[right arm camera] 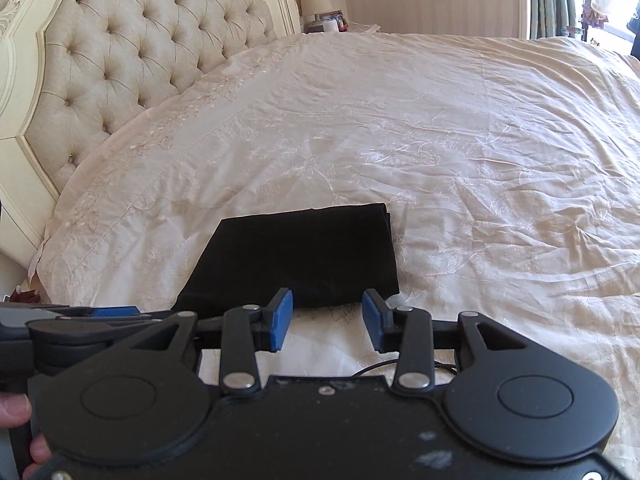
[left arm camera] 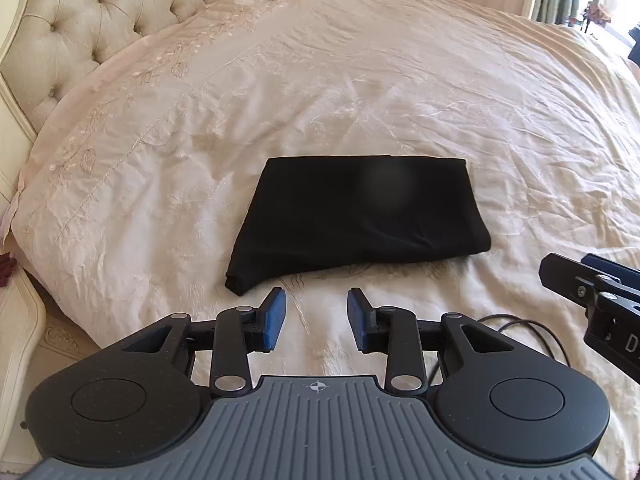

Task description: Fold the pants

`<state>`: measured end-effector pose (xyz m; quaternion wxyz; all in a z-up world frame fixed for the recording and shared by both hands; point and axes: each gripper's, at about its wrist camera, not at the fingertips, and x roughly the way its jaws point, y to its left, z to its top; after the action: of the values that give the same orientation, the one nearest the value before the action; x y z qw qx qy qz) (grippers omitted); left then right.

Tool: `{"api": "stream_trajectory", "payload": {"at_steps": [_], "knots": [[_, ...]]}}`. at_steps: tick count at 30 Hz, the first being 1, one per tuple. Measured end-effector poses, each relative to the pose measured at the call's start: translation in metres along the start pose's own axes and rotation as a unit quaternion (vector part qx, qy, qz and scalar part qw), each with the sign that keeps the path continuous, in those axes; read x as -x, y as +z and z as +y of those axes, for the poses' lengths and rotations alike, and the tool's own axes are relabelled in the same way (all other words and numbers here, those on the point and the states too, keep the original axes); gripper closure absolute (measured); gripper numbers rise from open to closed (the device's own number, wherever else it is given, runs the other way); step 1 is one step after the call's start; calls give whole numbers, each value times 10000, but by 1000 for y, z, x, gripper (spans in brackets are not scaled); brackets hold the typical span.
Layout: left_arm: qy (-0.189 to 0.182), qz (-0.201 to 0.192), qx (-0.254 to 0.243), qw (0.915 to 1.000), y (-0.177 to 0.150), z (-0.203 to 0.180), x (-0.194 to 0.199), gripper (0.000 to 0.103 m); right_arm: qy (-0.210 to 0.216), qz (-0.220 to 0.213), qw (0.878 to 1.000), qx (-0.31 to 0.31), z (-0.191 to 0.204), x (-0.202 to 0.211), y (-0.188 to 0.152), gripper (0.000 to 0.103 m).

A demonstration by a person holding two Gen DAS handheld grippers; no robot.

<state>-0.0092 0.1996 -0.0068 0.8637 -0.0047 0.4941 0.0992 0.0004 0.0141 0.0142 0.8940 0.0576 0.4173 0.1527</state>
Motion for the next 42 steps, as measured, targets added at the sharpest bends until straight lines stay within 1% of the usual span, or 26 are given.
{"api": "stream_trajectory", "payload": {"at_steps": [5, 13, 42], "knots": [[13, -82, -32, 10000, -9, -4, 9, 70, 12, -64, 10000, 37, 2, 10, -7, 61], [46, -104, 39, 9999, -17, -3, 16, 70, 39, -99, 9999, 126, 6, 20, -15, 61], [138, -188, 29, 9997, -20, -11, 26, 70, 184, -162, 9995, 202, 6, 26, -19, 61]]}}
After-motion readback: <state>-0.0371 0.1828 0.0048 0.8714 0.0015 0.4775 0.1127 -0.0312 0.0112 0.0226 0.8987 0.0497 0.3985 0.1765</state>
